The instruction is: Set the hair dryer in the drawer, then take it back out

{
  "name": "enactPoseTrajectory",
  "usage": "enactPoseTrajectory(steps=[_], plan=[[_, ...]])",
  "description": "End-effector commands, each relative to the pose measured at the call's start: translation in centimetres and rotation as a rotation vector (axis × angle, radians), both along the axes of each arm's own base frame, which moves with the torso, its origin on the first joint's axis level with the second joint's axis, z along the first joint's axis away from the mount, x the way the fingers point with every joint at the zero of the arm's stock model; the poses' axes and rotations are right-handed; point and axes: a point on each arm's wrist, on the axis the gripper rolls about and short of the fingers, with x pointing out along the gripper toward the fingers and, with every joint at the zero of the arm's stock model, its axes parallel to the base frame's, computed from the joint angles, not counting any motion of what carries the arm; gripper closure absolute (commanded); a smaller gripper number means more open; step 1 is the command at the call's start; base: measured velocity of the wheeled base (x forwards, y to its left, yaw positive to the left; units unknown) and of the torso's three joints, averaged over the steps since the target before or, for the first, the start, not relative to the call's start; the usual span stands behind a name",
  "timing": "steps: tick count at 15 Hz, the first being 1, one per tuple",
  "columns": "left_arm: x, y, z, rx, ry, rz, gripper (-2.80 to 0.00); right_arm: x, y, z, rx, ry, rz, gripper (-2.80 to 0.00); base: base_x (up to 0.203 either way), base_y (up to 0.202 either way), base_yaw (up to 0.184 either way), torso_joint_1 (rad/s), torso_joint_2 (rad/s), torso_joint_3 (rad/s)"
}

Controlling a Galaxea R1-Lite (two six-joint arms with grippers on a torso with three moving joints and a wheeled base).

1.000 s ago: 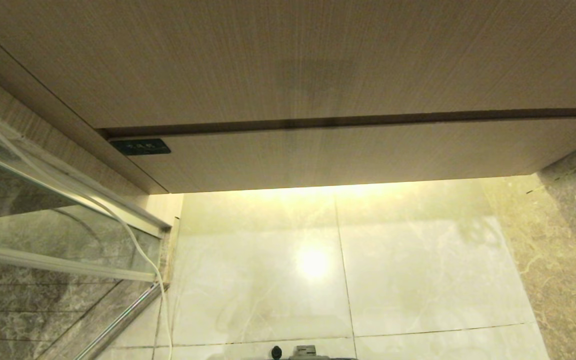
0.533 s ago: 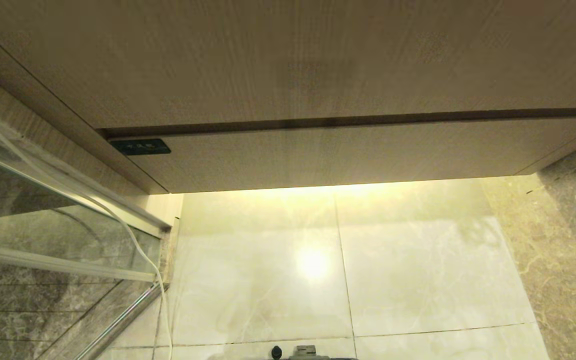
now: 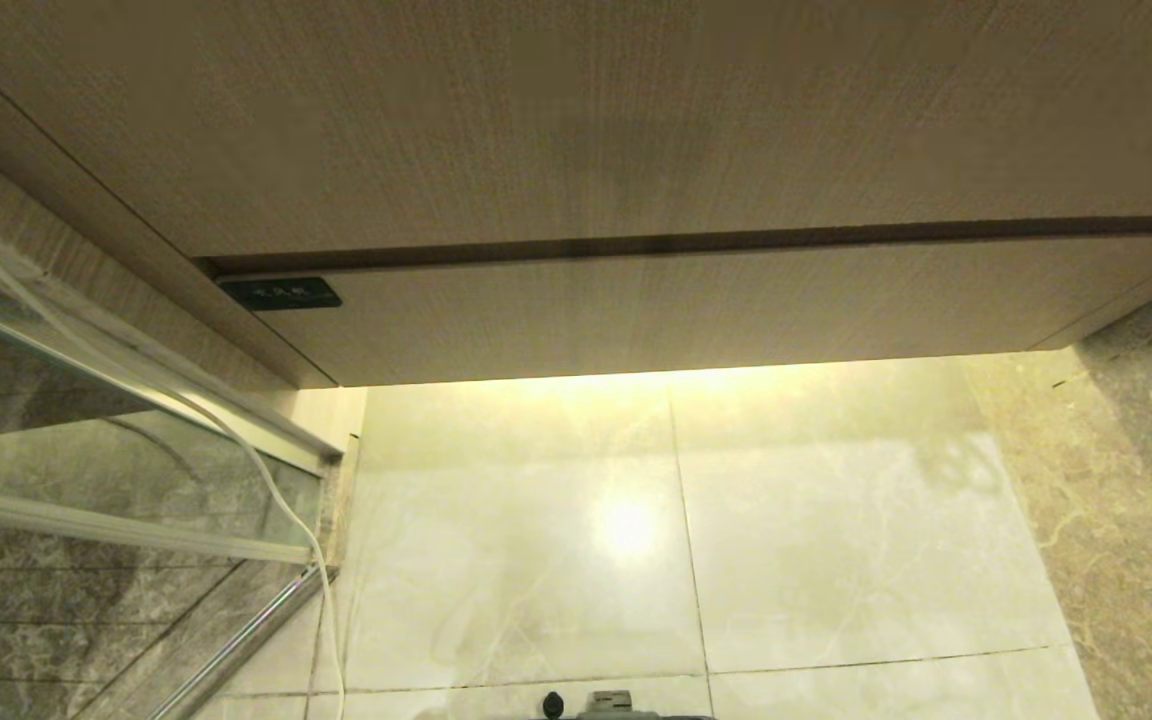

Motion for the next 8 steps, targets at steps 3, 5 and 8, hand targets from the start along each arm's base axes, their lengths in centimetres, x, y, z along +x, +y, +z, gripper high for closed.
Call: enactPoseTrajectory(steps=[3, 5, 8], plan=[[0.01, 0.0, 0.01, 0.0, 0.001, 0.001, 0.0, 0.02, -0.01, -0.01, 0.019, 0.003, -0.004, 0.0, 0.0, 0.0, 0.0, 0.0, 0.0, 0.0], [0.01, 0.0, -0.01, 0.0, 0.002, 0.001, 0.0, 0.02, -0.01, 0.01, 0.019, 0.001, -0.002, 0.0, 0.0, 0.0, 0.0, 0.0, 0.0, 0.0], [0.01, 0.0, 0.01, 0.0, 0.0, 0.001, 0.0, 0.02, -0.01, 0.0, 0.019, 0.002, -0.002, 0.0, 0.0, 0.0, 0.0, 0.0, 0.0, 0.0]])
